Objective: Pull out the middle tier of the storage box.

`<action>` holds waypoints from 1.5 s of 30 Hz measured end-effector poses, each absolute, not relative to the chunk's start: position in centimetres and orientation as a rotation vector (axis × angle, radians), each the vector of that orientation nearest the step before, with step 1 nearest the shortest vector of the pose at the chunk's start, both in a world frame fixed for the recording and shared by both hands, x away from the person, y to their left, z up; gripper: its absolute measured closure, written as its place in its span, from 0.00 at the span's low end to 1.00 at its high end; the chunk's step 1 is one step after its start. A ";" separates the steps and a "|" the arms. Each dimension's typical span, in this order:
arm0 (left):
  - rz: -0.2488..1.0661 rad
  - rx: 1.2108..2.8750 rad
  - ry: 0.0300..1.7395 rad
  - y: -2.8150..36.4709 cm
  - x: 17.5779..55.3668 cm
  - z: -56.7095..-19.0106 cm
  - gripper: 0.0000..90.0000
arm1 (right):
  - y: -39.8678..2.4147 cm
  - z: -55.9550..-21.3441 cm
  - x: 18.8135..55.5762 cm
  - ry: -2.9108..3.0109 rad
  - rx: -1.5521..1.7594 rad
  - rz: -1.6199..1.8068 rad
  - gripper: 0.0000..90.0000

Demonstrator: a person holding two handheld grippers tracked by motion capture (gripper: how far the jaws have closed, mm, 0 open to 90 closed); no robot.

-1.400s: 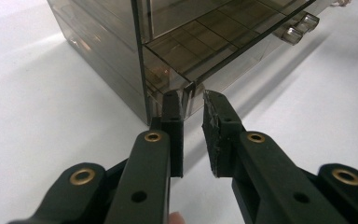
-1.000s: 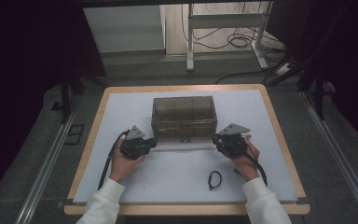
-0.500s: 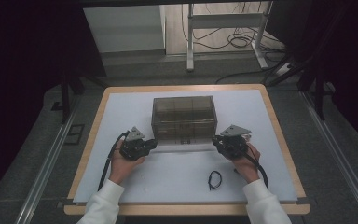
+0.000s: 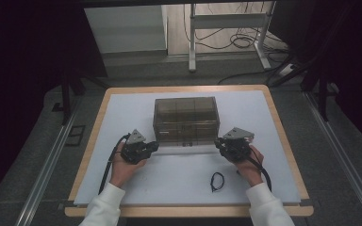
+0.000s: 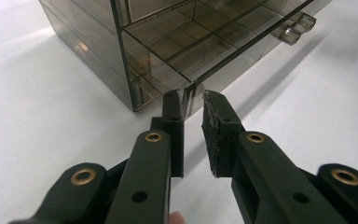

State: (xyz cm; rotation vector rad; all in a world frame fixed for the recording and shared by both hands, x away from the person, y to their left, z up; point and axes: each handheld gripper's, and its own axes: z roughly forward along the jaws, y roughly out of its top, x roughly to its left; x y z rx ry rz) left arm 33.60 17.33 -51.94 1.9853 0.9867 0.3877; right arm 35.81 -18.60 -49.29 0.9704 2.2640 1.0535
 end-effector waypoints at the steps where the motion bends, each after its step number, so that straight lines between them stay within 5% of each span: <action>1: 0.387 1.985 0.986 17.3 33.5 -52.0 0.88 | -18.6 -49.3 35.8 2.265 0.969 1.052 0.82; 45: 0.360 1.983 0.962 17.4 31.1 -52.5 0.87 | -18.9 -49.5 33.1 2.282 0.966 1.044 0.83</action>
